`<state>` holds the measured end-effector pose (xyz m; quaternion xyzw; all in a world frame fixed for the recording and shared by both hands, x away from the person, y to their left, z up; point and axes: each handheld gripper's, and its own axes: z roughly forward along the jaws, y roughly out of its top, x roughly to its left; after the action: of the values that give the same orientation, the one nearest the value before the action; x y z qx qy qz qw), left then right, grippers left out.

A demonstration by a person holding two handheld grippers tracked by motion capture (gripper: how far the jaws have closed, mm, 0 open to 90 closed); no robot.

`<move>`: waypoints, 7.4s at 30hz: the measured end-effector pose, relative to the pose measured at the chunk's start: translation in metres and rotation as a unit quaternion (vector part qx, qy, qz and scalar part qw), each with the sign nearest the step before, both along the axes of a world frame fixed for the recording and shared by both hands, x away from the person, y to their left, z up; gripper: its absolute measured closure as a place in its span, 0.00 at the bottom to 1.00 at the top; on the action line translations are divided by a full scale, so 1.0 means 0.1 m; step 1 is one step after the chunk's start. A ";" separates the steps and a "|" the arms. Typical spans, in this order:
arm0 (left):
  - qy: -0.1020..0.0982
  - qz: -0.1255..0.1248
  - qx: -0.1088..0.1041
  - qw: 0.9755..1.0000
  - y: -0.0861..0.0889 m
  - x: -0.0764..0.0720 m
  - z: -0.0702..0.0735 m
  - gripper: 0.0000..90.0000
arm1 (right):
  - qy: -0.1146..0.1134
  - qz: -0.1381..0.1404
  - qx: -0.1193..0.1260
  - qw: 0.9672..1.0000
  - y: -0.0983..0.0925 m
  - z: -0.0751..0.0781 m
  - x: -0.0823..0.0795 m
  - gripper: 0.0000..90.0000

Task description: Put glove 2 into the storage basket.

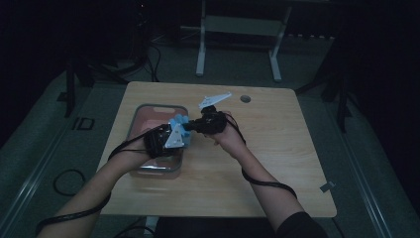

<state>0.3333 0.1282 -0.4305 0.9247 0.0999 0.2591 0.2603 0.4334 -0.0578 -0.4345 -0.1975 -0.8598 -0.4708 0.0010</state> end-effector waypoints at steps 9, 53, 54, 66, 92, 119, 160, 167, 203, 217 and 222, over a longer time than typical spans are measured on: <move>0.008 0.026 0.012 1.000 0.26 0.00 -0.18 0.85 | 0.014 0.016 -0.007 1.000 0.34 -0.15 0.06 0.96; 0.090 0.106 -0.045 0.989 0.47 0.19 -0.60 0.12 | 0.027 -0.015 -0.011 0.999 0.23 -0.48 0.08 0.22; 0.090 0.106 -0.045 0.989 0.47 0.19 -0.60 0.10 | 0.027 -0.015 -0.011 0.999 0.23 -0.48 0.08 0.22; 0.078 0.103 -0.077 0.989 0.39 0.16 -0.45 0.09 | 0.005 -0.001 -0.010 1.000 0.09 -0.45 0.03 0.20; 0.094 0.066 -0.141 0.983 -0.30 0.10 -0.30 0.02 | -0.005 -0.017 -0.006 1.000 -0.54 -0.46 -0.02 0.20; 0.118 0.027 -0.155 0.980 -0.81 0.04 -0.51 0.01 | 0.006 -0.050 -0.006 0.999 -1.14 -0.65 -0.09 0.20; 0.157 -0.053 -0.149 0.975 -1.42 -0.19 -1.04 0.01 | 0.023 -0.101 -0.032 0.994 -1.96 -1.14 -0.48 0.21; 0.158 -0.063 -0.150 0.974 -1.46 -0.21 -1.13 0.01 | 0.022 -0.107 -0.037 0.993 -2.04 -1.17 -0.52 0.21; 0.144 -0.054 -0.164 0.974 -1.40 -0.32 -1.32 0.01 | -0.003 -0.128 -0.056 0.990 -2.31 -1.24 -0.73 0.20; 0.132 -0.046 -0.171 0.975 -1.34 -0.35 -1.33 0.01 | -0.009 -0.133 -0.064 0.989 -2.33 -1.26 -0.74 0.20; 0.131 -0.045 -0.174 0.975 -1.33 -0.34 -1.33 0.01 | -0.010 -0.133 -0.066 0.989 -2.33 -1.27 -0.74 0.20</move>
<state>0.2989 -0.0051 -0.5640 0.8949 0.1346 0.1022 0.4131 0.3597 -0.2906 -0.5611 -0.3050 -0.8550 -0.4113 -0.0829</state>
